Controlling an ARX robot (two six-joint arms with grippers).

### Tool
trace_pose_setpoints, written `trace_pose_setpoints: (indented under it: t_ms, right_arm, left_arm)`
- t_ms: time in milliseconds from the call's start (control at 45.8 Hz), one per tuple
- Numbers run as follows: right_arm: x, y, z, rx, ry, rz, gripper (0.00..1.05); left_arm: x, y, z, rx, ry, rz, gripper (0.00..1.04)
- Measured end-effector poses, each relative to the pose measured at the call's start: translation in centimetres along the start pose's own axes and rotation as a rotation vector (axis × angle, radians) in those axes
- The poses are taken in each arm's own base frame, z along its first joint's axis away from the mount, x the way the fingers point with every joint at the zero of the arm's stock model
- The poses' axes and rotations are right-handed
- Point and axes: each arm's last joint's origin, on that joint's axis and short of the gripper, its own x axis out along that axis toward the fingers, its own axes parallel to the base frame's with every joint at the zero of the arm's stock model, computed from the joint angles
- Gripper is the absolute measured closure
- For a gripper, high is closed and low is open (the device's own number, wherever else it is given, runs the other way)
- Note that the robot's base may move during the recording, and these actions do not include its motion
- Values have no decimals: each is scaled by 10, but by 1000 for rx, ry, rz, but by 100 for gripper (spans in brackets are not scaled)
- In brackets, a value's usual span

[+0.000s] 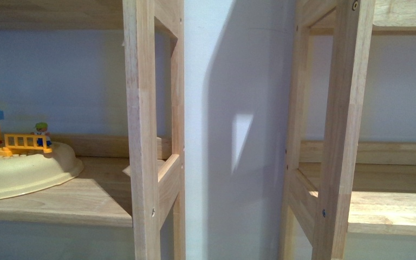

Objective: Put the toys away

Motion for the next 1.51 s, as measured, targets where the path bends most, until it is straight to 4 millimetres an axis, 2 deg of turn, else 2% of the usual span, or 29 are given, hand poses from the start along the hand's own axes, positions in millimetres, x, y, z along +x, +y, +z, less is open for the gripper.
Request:
trace_pose_setpoints:
  t_ms: [153,218,655,743,1507]
  right_arm:
    - [0,0,0,0,0,0,101]
    - [0,0,0,-1,0,0,95]
    - [0,0,0,-1,0,0,26]
    - [0,0,0,0,0,0,5]
    - [0,0,0,0,0,0,6]
  left_arm:
    - [0,0,0,0,0,0,6]
    - [0,0,0,0,0,0,6]
    - [0,0,0,0,0,0,6]
    - [0,0,0,0,0,0,6]
    - [0,0,0,0,0,0,6]
